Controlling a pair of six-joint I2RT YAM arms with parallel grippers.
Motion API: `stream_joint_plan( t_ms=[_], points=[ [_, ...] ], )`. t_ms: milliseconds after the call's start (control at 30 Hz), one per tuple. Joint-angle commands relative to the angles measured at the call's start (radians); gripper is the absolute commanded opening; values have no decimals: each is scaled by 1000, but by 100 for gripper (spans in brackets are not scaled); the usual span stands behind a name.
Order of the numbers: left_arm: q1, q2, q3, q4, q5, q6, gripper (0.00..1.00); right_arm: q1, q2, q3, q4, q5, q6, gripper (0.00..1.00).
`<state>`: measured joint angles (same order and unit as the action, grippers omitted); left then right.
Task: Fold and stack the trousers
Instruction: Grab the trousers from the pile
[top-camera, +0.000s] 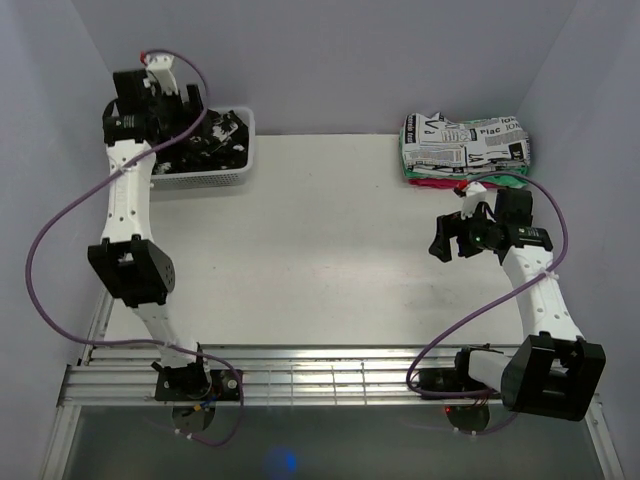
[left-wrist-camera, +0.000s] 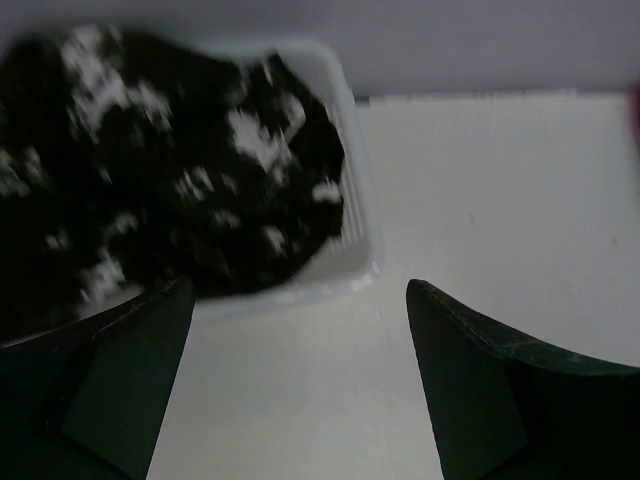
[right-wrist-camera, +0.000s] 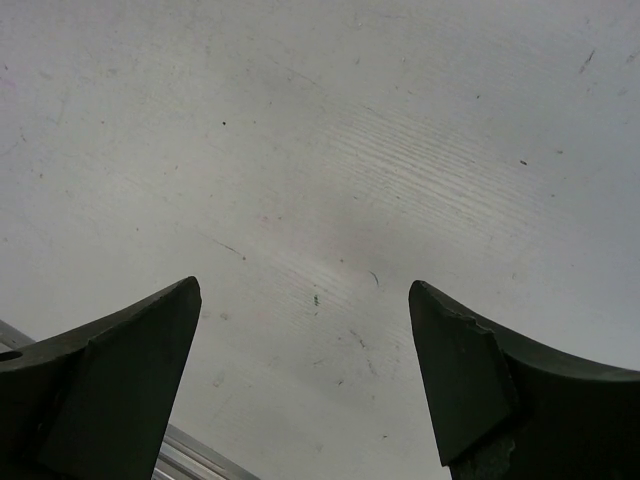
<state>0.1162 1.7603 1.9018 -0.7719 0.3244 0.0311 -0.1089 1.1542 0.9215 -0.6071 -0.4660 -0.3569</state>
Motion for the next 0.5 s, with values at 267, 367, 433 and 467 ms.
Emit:
stream_joint_plan(
  t_ms=[267, 367, 433, 467],
  points=[
    [36, 343, 272, 267, -301, -155, 98, 8, 47, 63, -8, -16, 26, 90],
    [51, 387, 266, 273, -303, -217, 98, 8, 45, 60, -8, -13, 27, 90],
    [53, 438, 269, 276, -309, -235, 98, 8, 44, 56, -8, -11, 29, 90],
    [51, 453, 270, 281, -309, -237, 98, 8, 44, 54, -10, -10, 27, 90]
  ],
)
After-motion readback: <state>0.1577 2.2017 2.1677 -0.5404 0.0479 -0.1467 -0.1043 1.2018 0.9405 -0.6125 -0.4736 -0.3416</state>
